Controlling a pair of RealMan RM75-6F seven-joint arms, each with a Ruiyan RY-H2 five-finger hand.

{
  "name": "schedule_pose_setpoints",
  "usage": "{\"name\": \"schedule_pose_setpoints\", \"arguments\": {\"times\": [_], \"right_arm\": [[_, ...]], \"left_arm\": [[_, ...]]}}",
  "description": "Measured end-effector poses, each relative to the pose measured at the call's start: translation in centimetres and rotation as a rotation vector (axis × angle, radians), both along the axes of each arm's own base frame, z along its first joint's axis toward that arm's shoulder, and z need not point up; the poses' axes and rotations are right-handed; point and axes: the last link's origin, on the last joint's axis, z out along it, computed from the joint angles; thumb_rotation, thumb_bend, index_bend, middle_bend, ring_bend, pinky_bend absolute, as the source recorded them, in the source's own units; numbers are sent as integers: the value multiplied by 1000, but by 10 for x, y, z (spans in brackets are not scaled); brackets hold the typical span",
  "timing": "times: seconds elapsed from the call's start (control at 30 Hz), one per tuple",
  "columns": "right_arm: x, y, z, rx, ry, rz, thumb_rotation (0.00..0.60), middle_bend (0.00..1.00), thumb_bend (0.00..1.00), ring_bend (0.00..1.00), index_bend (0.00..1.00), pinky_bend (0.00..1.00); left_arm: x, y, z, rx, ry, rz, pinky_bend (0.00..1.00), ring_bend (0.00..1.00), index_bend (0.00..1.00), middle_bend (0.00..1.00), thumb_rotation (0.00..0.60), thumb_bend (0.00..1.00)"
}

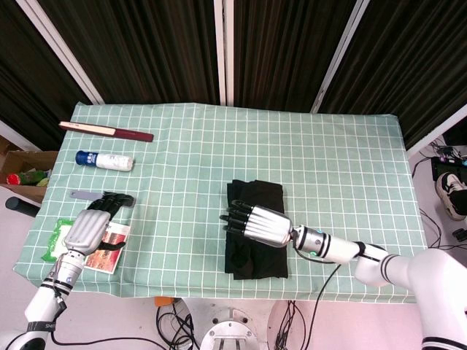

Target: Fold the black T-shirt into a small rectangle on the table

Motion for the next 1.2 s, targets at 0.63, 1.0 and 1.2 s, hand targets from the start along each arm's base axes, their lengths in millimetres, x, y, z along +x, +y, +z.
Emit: {"name": "schedule_pose_setpoints", "arguments": {"times": [0.63,1.0,1.2], "right_arm": [[-38,48,-16,296,127,-308,600,255,516,209,332,251],[-23,49,-40,320,192,-234,600,254,493,208,329,247],[-20,30,-4,238,42,-278,600,255,487,208,329,247]], "left_arm": [[3,3,-3,-5,-2,11,177,80,163,96,600,93],[-3,0,-3,-9,0,29,177,80,163,96,600,94],[-5,-2,3,17,-7,26,177,80,163,96,600,93]]}}
